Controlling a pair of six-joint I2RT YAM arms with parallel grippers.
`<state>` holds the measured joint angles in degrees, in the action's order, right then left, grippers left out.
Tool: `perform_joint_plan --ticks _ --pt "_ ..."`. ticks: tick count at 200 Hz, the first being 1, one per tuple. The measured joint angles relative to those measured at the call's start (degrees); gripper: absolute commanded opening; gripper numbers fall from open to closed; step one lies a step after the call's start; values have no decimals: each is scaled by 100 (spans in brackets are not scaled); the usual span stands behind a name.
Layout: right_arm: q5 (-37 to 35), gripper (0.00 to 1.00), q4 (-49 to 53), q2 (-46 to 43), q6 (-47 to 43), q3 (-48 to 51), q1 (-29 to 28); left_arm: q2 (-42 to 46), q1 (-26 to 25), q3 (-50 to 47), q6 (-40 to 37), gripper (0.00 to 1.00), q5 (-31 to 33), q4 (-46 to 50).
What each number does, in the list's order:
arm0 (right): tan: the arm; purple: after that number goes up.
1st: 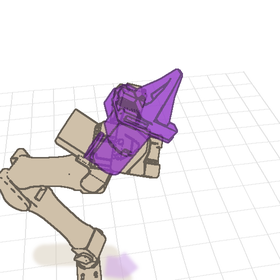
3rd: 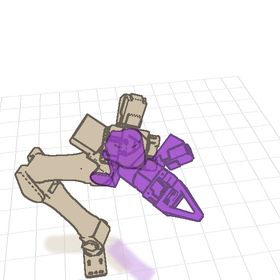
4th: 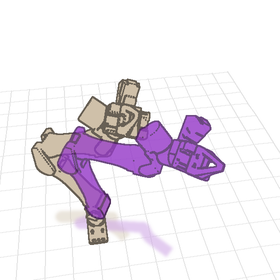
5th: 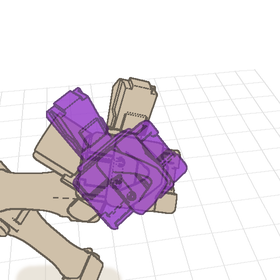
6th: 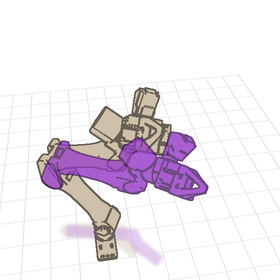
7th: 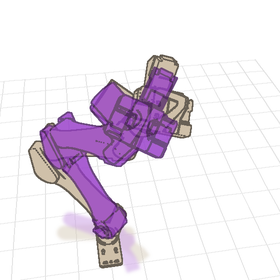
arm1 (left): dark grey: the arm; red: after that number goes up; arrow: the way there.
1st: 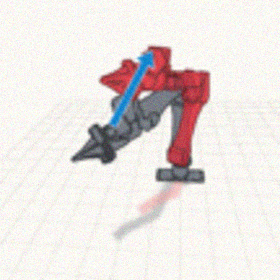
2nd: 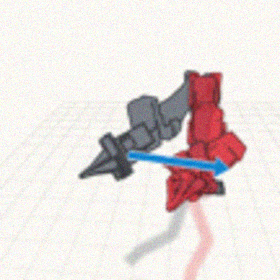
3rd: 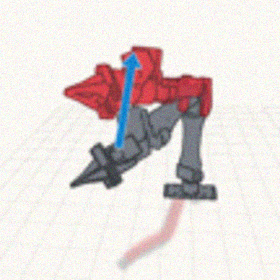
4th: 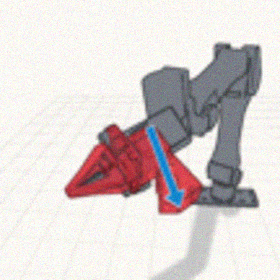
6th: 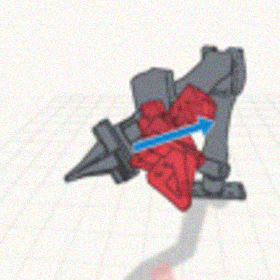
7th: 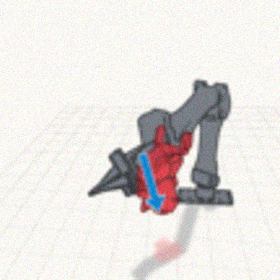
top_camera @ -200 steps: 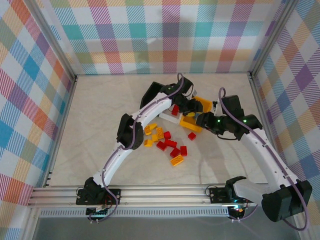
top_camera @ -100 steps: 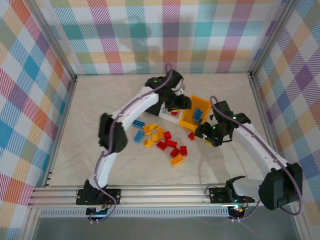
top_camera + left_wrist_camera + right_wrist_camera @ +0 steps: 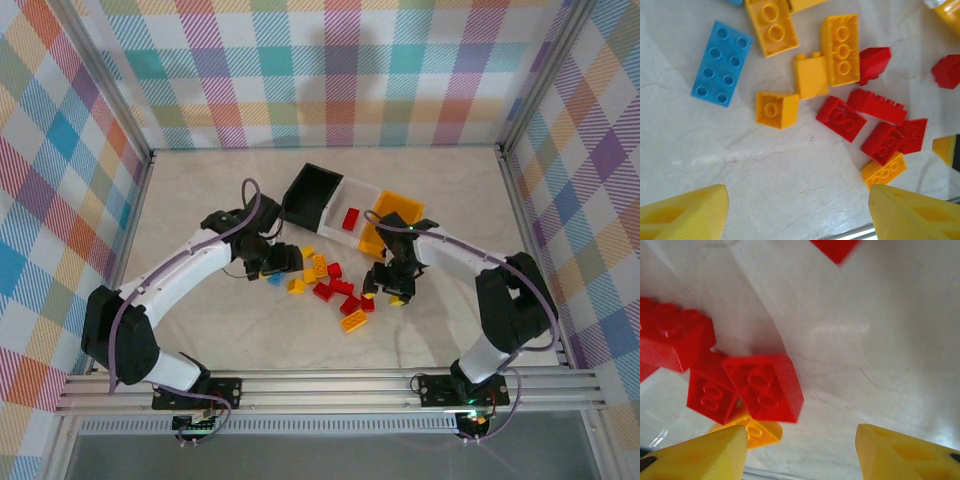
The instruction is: Sort the legos into containers by color
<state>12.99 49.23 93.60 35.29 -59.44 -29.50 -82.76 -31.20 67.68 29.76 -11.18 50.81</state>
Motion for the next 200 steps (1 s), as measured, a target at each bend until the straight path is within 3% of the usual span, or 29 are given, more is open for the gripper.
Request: perform_joint_plan --ticks 128,200 --pt "-57 60 -216 1049 -127 -651 -308 494 227 -116 42 79 249 24" --pt "-343 49 -92 1163 -118 -636 -365 603 260 -367 46 79 247 20"
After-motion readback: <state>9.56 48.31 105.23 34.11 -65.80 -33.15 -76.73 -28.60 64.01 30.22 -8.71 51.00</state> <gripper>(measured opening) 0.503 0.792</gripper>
